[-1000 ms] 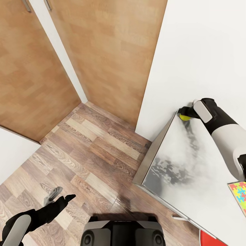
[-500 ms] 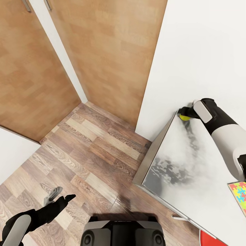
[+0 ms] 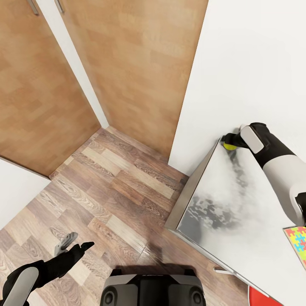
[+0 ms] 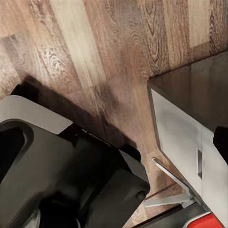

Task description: Put all the toys in the child's room - the three board games (two on the bed and one on the table), the two jigsaw puzzles on the table, and the tennis ball on the table - inside the toy box on the table in the child's room.

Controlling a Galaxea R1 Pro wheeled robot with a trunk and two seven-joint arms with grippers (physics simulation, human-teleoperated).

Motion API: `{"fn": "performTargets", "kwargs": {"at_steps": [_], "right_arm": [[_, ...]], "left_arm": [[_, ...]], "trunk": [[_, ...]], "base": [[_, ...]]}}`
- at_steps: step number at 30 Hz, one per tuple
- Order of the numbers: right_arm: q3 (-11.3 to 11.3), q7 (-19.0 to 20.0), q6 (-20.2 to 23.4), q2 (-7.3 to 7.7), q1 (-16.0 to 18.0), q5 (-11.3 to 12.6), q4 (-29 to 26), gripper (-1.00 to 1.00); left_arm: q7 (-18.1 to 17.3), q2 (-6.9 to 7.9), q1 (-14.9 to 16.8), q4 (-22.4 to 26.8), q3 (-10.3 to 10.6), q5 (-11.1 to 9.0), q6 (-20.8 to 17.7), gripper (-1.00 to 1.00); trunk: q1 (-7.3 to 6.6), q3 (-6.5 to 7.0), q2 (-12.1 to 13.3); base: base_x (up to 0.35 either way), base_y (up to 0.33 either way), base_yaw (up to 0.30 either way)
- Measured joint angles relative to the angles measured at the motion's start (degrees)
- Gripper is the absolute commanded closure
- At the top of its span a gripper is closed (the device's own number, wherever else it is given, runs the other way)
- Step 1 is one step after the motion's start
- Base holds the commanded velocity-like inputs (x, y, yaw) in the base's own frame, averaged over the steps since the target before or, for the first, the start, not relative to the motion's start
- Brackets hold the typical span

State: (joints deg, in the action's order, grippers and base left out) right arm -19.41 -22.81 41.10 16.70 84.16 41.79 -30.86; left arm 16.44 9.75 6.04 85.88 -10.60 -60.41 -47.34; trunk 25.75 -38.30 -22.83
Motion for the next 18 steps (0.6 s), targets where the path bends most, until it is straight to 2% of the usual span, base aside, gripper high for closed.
{"fn": "performTargets", "kwargs": {"at_steps": [18], "right_arm": [[0.0, 0.0, 0.0, 0.0, -0.2, 0.1, 0.0, -1.0]], "left_arm": [[0.0, 0.0, 0.0, 0.0, 0.0, 0.0, 0.0, -1.0]], "trunk": [[0.0, 0.0, 0.0]], "base": [[0.0, 0.0, 0.0]]}}
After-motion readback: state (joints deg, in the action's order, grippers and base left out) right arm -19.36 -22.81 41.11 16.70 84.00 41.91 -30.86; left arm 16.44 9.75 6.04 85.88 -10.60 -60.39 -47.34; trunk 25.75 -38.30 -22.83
